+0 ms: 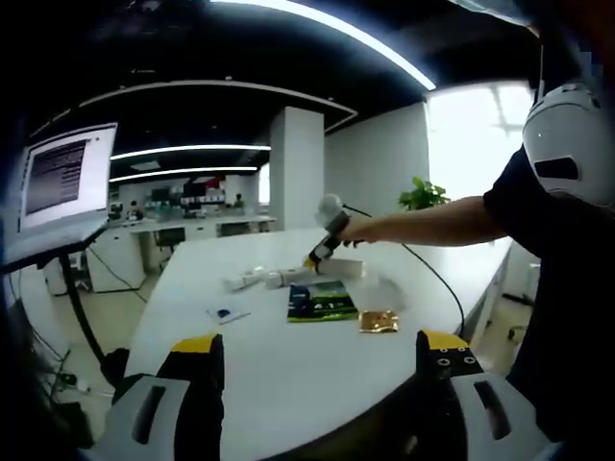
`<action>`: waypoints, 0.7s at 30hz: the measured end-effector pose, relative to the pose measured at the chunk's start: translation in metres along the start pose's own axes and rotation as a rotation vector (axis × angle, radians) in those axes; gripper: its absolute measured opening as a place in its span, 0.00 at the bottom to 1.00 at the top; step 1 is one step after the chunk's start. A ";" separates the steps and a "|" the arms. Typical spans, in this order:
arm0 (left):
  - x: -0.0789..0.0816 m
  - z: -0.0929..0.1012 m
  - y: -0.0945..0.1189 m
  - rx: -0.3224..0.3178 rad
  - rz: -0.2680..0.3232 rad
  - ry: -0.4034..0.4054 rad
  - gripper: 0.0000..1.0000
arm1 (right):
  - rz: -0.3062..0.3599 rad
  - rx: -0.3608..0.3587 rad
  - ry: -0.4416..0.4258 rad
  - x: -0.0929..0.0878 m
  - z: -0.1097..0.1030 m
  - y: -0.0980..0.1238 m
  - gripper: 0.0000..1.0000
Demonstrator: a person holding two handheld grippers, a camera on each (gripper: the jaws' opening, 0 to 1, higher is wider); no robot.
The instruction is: Arrange the skincare products in the storage area until every visible bottle or jar stands upright without overlapping.
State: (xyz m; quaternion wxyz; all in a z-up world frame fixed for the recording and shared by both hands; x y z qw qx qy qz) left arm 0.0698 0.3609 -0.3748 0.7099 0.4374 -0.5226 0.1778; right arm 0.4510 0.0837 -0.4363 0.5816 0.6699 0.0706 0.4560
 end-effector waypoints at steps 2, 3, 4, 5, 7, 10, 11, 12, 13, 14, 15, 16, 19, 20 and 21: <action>0.000 0.000 0.000 0.000 -0.002 -0.001 0.83 | 0.011 0.013 0.001 -0.002 -0.002 0.002 0.32; 0.000 0.001 0.000 0.000 -0.003 -0.003 0.83 | 0.013 0.017 0.000 -0.002 -0.002 0.002 0.32; 0.000 0.001 -0.001 0.001 -0.005 -0.004 0.83 | 0.016 0.017 0.005 -0.002 -0.002 0.004 0.32; 0.000 0.002 -0.001 0.001 -0.006 -0.003 0.83 | 0.017 0.017 0.011 -0.003 -0.003 0.005 0.31; 0.000 0.003 -0.002 -0.001 -0.007 -0.004 0.83 | 0.021 0.016 0.019 -0.004 -0.002 0.007 0.30; 0.001 0.006 -0.002 -0.002 -0.006 -0.009 0.83 | 0.039 0.006 0.022 -0.004 0.002 0.013 0.29; 0.002 0.007 -0.002 -0.003 -0.006 -0.010 0.83 | 0.052 0.008 0.016 -0.003 0.005 0.015 0.29; 0.002 0.007 -0.002 -0.004 -0.009 -0.010 0.83 | 0.062 0.016 0.006 -0.002 0.005 0.018 0.29; 0.002 0.008 -0.003 -0.004 -0.010 -0.014 0.83 | 0.072 0.022 -0.003 -0.002 0.005 0.021 0.29; 0.002 0.009 -0.003 -0.004 -0.011 -0.015 0.83 | 0.079 0.023 -0.006 -0.002 0.005 0.024 0.29; 0.002 0.009 -0.003 -0.004 -0.011 -0.016 0.83 | 0.089 0.023 -0.010 -0.002 0.005 0.027 0.29; 0.002 0.010 -0.002 -0.004 -0.011 -0.018 0.83 | 0.097 0.022 -0.013 -0.001 0.005 0.030 0.29; 0.003 0.012 -0.002 -0.004 -0.008 -0.022 0.83 | 0.135 0.022 -0.018 0.002 0.006 0.040 0.28; 0.004 0.012 -0.002 -0.004 -0.008 -0.024 0.83 | 0.152 0.021 -0.020 0.004 0.006 0.043 0.28; 0.004 0.013 -0.002 -0.005 -0.009 -0.025 0.83 | 0.166 0.016 -0.025 0.006 0.007 0.047 0.28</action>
Point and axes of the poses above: the point that each gripper's makers call its tool centre point, and the gripper's own axes: y roughly backward along the fingers, z roughly to its right, x roughly out of its top, the point moved 4 cm from there along y, roughly backward along the fingers, and after that the axes turned 13 degrees about -z, right-handed, at the moved point
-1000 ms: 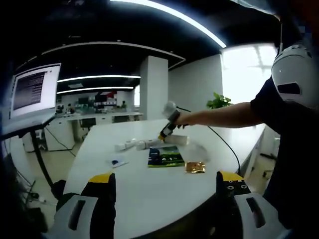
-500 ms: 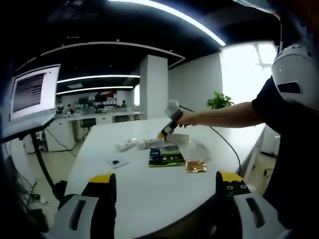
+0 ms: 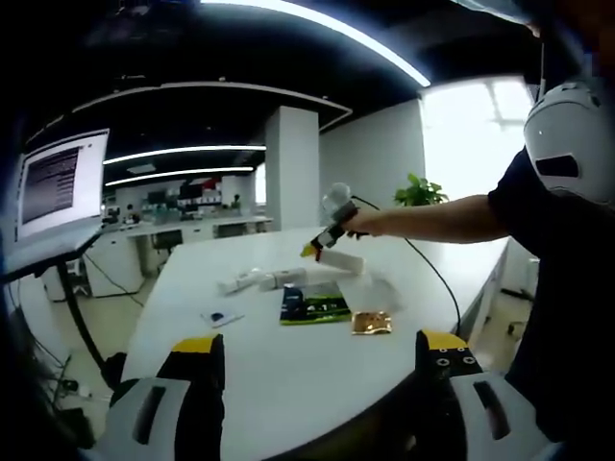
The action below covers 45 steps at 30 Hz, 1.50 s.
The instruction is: Arrange the skincare products in the storage area until every visible bottle or jar stands upright without overlapping.
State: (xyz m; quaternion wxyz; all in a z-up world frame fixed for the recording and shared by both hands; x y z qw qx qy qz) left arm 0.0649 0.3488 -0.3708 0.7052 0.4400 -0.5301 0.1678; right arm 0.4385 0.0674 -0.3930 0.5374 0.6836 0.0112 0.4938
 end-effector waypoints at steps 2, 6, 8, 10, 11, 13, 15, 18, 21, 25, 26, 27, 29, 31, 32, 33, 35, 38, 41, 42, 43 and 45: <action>0.001 0.001 0.001 0.000 0.002 -0.004 0.83 | 0.025 -0.002 -0.001 0.004 0.000 0.006 0.28; 0.003 0.003 0.002 0.004 -0.001 -0.017 0.82 | 0.077 -0.012 0.004 0.012 -0.004 0.022 0.28; 0.004 0.005 0.002 0.001 -0.001 -0.021 0.82 | 0.099 -0.018 0.004 0.014 -0.005 0.028 0.28; 0.005 0.007 0.002 0.000 -0.001 -0.027 0.82 | 0.108 -0.019 0.005 0.015 -0.005 0.032 0.28; 0.006 0.007 0.002 -0.002 -0.002 -0.030 0.82 | 0.112 -0.017 0.006 0.015 -0.006 0.034 0.28; 0.007 0.009 0.002 -0.003 0.001 -0.036 0.82 | 0.129 -0.018 0.004 0.014 -0.006 0.040 0.27; 0.008 0.011 0.002 -0.005 0.002 -0.036 0.82 | 0.144 -0.018 0.003 0.014 -0.007 0.045 0.27; 0.009 0.015 0.001 -0.008 -0.001 -0.044 0.82 | 0.165 -0.021 -0.007 0.012 -0.009 0.055 0.27; 0.009 0.017 0.002 -0.007 -0.004 -0.045 0.82 | 0.188 -0.025 -0.009 0.009 -0.012 0.065 0.27; 0.010 0.022 0.000 -0.014 -0.006 -0.050 0.82 | 0.216 -0.024 -0.019 0.004 -0.013 0.079 0.27; 0.011 0.023 0.000 -0.017 -0.005 -0.053 0.82 | 0.220 -0.024 -0.021 0.003 -0.009 0.082 0.27; 0.012 0.024 -0.001 -0.018 -0.005 -0.056 0.82 | 0.225 -0.024 -0.023 0.002 -0.008 0.085 0.27; 0.013 0.027 -0.003 -0.022 -0.005 -0.063 0.82 | 0.238 -0.027 -0.027 0.000 -0.009 0.091 0.27; 0.014 0.030 -0.004 -0.029 -0.001 -0.066 0.82 | 0.254 -0.027 -0.030 -0.003 -0.011 0.097 0.27; 0.015 0.032 -0.004 -0.033 -0.002 -0.068 0.82 | 0.264 -0.033 -0.036 -0.005 -0.011 0.101 0.27; 0.014 0.033 -0.005 -0.036 -0.004 -0.071 0.82 | 0.276 -0.044 -0.039 -0.007 -0.012 0.104 0.27; 0.014 0.036 -0.007 -0.042 -0.010 -0.075 0.82 | 0.301 -0.045 -0.041 -0.010 -0.011 0.108 0.27; 0.013 0.040 -0.008 -0.051 -0.018 -0.082 0.82 | 0.330 -0.048 -0.042 -0.013 -0.009 0.113 0.27; 0.016 0.044 -0.008 -0.058 -0.017 -0.091 0.82 | 0.352 -0.047 -0.025 -0.017 -0.014 0.119 0.27; 0.017 0.045 -0.008 -0.060 -0.015 -0.094 0.82 | 0.357 -0.048 -0.022 -0.018 -0.016 0.121 0.27; 0.018 0.046 -0.008 -0.061 -0.014 -0.098 0.81 | 0.364 -0.051 -0.017 -0.020 -0.016 0.123 0.27; 0.018 0.047 -0.009 -0.062 -0.019 -0.102 0.81 | 0.380 -0.049 -0.016 -0.022 -0.014 0.125 0.27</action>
Point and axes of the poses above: the point that each gripper's makers call its tool centre point, and the gripper's own axes: y roughly backward along the fingers, z roughly to its right, x roughly out of its top, the point moved 4 cm from there along y, roughly backward along the fingers, and after that the axes turned 13 degrees about -z, right-handed, at the moved point
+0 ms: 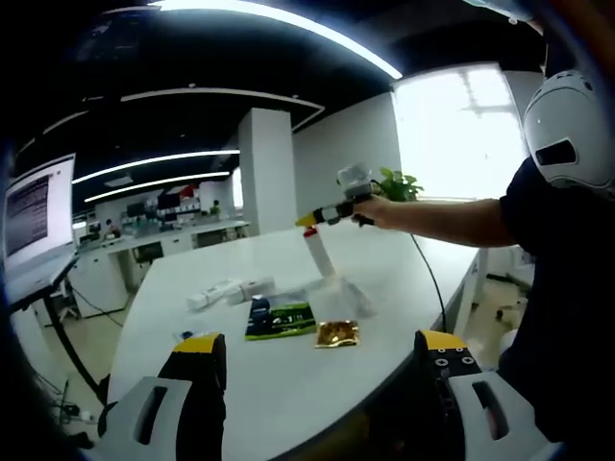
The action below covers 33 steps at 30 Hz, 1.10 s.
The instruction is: Arrange the skincare products in the storage area until every visible bottle or jar stands upright without overlapping.
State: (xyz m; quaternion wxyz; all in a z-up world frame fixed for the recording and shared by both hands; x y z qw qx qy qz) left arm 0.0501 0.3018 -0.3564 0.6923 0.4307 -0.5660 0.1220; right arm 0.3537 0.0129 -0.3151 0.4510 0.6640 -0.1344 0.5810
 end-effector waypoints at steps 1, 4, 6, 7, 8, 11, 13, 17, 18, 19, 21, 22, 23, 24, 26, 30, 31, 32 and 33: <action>0.000 0.001 0.000 -0.001 -0.002 -0.002 0.81 | 0.008 -0.003 -0.005 0.000 0.006 0.001 0.27; 0.000 0.004 -0.001 -0.008 -0.005 -0.007 0.81 | 0.020 -0.005 -0.020 -0.003 0.007 0.008 0.27; 0.000 0.005 -0.002 -0.011 -0.008 -0.010 0.81 | 0.027 -0.002 -0.019 -0.004 0.008 0.010 0.27; 0.000 0.006 -0.002 -0.012 -0.008 -0.013 0.81 | 0.030 -0.006 -0.023 -0.004 0.011 0.010 0.27; 0.000 0.006 -0.002 -0.013 -0.010 -0.015 0.81 | 0.032 -0.006 -0.028 -0.004 0.012 0.011 0.27; 0.000 0.007 -0.002 -0.013 -0.014 -0.016 0.81 | 0.044 -0.001 -0.024 -0.006 0.009 0.014 0.27; 0.001 0.009 -0.001 -0.015 -0.015 -0.016 0.81 | 0.044 -0.007 -0.006 -0.006 0.005 0.015 0.27; 0.000 0.011 -0.001 -0.018 -0.014 -0.019 0.81 | 0.054 -0.004 0.007 -0.007 0.005 0.018 0.27; 0.000 0.012 -0.001 -0.018 -0.014 -0.018 0.81 | 0.058 -0.005 0.002 -0.008 0.005 0.018 0.27; -0.001 0.012 -0.001 -0.018 -0.015 -0.017 0.81 | 0.061 -0.003 -0.004 -0.008 0.006 0.019 0.27; -0.002 0.012 0.000 -0.017 -0.018 -0.018 0.81 | 0.066 0.000 -0.009 -0.010 0.006 0.022 0.27; -0.003 0.012 0.000 -0.018 -0.019 -0.016 0.81 | 0.070 0.005 -0.009 -0.011 0.006 0.023 0.27; -0.004 0.012 0.000 -0.018 -0.021 -0.015 0.81 | 0.073 0.007 -0.008 -0.011 0.008 0.025 0.27; -0.004 0.011 0.000 -0.016 -0.023 -0.017 0.80 | 0.074 0.010 -0.011 -0.011 0.007 0.025 0.27; -0.005 0.011 0.000 -0.017 -0.025 -0.015 0.80 | 0.076 0.011 -0.005 -0.012 0.004 0.025 0.27; -0.006 0.013 -0.001 -0.024 -0.021 -0.012 0.80 | 0.087 0.021 -0.001 -0.013 0.005 0.027 0.28; -0.007 0.013 -0.001 -0.026 -0.023 -0.011 0.80 | 0.087 0.021 0.005 -0.013 0.005 0.028 0.28; -0.007 0.014 -0.002 -0.027 -0.024 -0.010 0.80 | 0.088 0.019 0.008 -0.013 0.005 0.028 0.28; -0.008 0.013 -0.001 -0.027 -0.023 -0.011 0.80 | 0.087 0.017 0.015 -0.013 0.005 0.029 0.28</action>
Point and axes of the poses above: the point that each gripper's makers call its tool centre point, and the gripper's own axes: y roughly backward along the fingers, z roughly to its right, x roughly out of its top, the point moved 4 cm from there along y, roughly backward along the fingers, and after that the axes turned 13 degrees about -z, right-handed, at the moved point
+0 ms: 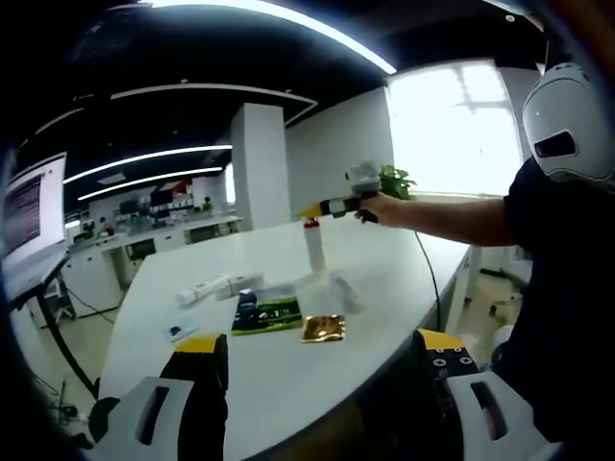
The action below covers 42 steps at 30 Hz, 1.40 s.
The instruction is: Arrange the skincare products in the storage area until every visible bottle or jar stands upright without overlapping.
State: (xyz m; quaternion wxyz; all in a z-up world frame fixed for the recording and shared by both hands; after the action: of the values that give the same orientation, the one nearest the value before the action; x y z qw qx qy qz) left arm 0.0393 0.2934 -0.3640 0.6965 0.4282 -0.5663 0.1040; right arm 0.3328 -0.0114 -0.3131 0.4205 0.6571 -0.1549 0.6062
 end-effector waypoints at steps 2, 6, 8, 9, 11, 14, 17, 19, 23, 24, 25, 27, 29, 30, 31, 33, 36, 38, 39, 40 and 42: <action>-0.001 -0.001 0.000 -0.001 -0.001 0.004 0.80 | -0.001 -0.003 0.013 0.000 -0.001 0.001 0.28; -0.002 -0.002 0.000 -0.002 -0.001 0.003 0.79 | -0.002 -0.006 0.019 0.000 -0.002 0.004 0.28; -0.002 -0.002 0.000 -0.003 0.000 0.004 0.79 | -0.003 -0.010 0.017 0.000 -0.003 0.004 0.28; -0.002 -0.002 0.000 -0.002 0.000 0.005 0.79 | -0.005 -0.015 0.019 0.000 -0.003 0.004 0.28; -0.003 -0.002 -0.001 -0.003 -0.001 0.007 0.79 | -0.005 -0.019 0.023 0.000 -0.003 0.004 0.28; -0.005 -0.002 -0.001 -0.005 -0.001 0.011 0.78 | -0.005 -0.020 0.026 -0.001 -0.002 0.004 0.29; -0.007 -0.003 0.000 -0.004 -0.006 0.011 0.78 | -0.005 -0.019 0.024 -0.002 -0.002 0.004 0.29; -0.007 -0.004 0.000 -0.003 -0.005 0.014 0.78 | -0.011 -0.021 0.028 -0.003 -0.002 0.003 0.29; -0.006 -0.005 0.000 -0.003 -0.004 0.017 0.78 | -0.023 -0.033 0.036 -0.007 -0.003 0.004 0.31; -0.007 -0.006 0.000 -0.002 -0.005 0.015 0.78 | -0.026 -0.033 0.036 -0.008 -0.003 0.004 0.31; -0.007 -0.006 0.000 -0.003 -0.005 0.014 0.78 | -0.030 -0.030 0.035 -0.009 -0.005 0.003 0.31; -0.007 -0.006 -0.001 -0.004 -0.004 0.015 0.78 | -0.034 -0.028 0.036 -0.011 -0.006 0.003 0.32; -0.007 -0.006 -0.001 -0.005 -0.006 0.015 0.78 | -0.039 -0.026 0.036 -0.013 -0.008 0.003 0.33; -0.007 -0.006 -0.001 -0.005 -0.005 0.015 0.78 | -0.044 -0.023 0.032 -0.014 -0.009 0.003 0.33; -0.007 -0.006 -0.001 -0.005 -0.004 0.016 0.78 | -0.046 -0.021 0.031 -0.015 -0.010 0.002 0.33; -0.007 -0.007 -0.001 -0.006 -0.005 0.017 0.78 | -0.058 -0.018 0.033 -0.019 -0.010 0.001 0.33; -0.008 -0.007 -0.002 -0.005 -0.005 0.018 0.78 | -0.074 -0.020 0.034 -0.028 -0.010 0.001 0.34; -0.008 -0.007 -0.002 -0.007 -0.006 0.018 0.78 | -0.085 -0.019 0.034 -0.034 -0.012 0.001 0.34; -0.008 -0.007 -0.003 -0.008 -0.008 0.017 0.78 | -0.088 -0.019 0.034 -0.036 -0.012 0.001 0.34; -0.008 -0.007 -0.003 -0.009 -0.008 0.016 0.78 | -0.095 -0.018 0.033 -0.039 -0.013 0.002 0.33; -0.007 -0.007 -0.003 -0.012 -0.006 0.016 0.78 | -0.105 -0.016 0.031 -0.045 -0.014 0.003 0.33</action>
State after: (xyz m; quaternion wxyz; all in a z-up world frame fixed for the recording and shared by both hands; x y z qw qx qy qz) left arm 0.0441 0.2987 -0.3715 0.7040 0.4248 -0.5600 0.1020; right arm 0.3116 -0.0160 -0.3552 0.4595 0.6513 -0.1183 0.5922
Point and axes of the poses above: the point that each gripper's makers call its tool centre point, and the gripper's own axes: y roughly backward along the fingers, z roughly to its right, x roughly out of its top, the point moved 4 cm from there along y, roughly backward along the fingers, and after that the axes turned 13 degrees about -z, right-handed, at the moved point
